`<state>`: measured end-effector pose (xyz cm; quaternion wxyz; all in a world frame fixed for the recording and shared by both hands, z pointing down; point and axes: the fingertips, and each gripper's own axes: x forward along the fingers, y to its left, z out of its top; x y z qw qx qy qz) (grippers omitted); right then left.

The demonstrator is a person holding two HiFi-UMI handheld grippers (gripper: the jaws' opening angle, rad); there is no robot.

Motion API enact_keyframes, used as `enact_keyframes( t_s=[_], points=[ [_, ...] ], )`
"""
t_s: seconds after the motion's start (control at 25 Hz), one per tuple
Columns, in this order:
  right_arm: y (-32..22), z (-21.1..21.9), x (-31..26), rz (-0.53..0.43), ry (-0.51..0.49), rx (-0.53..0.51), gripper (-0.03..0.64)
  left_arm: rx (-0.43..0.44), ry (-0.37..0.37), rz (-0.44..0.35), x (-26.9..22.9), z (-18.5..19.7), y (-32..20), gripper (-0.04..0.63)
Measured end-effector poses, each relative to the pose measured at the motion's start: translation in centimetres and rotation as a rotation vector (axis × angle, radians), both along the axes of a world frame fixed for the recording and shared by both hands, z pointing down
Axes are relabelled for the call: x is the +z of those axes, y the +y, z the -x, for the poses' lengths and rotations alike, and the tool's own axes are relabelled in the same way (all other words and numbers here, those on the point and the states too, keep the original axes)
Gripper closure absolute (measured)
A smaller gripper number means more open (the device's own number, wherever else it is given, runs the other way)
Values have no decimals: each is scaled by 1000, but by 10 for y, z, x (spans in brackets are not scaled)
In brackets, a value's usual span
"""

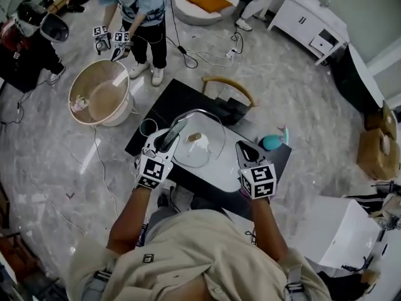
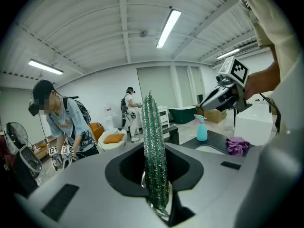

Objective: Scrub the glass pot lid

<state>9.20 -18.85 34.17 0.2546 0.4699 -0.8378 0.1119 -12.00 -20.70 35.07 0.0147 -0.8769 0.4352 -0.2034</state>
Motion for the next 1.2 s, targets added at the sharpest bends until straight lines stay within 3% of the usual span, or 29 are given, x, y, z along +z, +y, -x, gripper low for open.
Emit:
enact_keyframes(
  t_s=[0.56,0.92,1.2],
  points=[
    [-22,-46,86,155,-42,1,589,-89,-137,126,93,-44,-62,508],
    [-15,-59,141,240,-66,45,589,-136,-306,173,158,-45,-96,508],
    [-10,-74,162,271,-91,89,589,-85,-452,195,199,-72,-103,508]
  ],
)
